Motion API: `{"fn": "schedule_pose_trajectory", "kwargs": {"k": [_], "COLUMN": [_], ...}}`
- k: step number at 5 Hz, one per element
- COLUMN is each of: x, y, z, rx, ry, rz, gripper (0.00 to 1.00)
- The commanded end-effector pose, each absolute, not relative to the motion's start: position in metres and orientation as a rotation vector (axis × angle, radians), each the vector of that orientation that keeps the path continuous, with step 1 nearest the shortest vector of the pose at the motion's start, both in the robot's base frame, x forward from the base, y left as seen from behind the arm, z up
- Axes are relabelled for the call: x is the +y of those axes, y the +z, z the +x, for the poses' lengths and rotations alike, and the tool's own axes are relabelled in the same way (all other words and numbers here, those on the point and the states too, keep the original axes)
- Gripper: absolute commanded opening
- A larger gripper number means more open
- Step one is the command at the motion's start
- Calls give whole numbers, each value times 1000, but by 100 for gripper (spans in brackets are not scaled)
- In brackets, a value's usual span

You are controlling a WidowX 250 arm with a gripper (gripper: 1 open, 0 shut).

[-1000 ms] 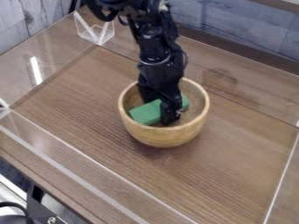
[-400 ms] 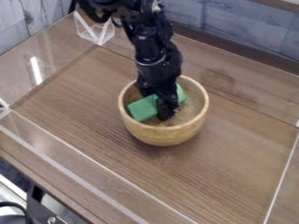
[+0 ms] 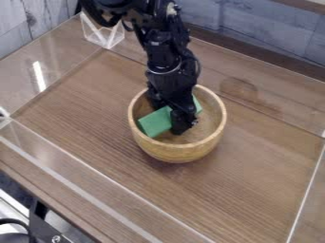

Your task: Move green stick from inside the wooden bowl to the table next to it

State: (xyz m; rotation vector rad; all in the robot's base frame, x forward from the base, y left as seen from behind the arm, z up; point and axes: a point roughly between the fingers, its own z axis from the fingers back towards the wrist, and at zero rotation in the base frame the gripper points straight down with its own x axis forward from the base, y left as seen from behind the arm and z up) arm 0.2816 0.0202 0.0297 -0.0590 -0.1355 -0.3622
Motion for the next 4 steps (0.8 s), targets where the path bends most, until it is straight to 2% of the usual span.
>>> {"fn": "schedule_pose_trajectory", "kwargs": {"k": [1,2,3,4], "x": [31,32,33,44], "y": [36,46,50,65], "z": [292,292,291,299], "rx": [-159,-168,-169,-170], "ry": [-317,-297,-286,-282], "rz": [-48,-48,-49,-50], "gripper": [0,0,0,0]}}
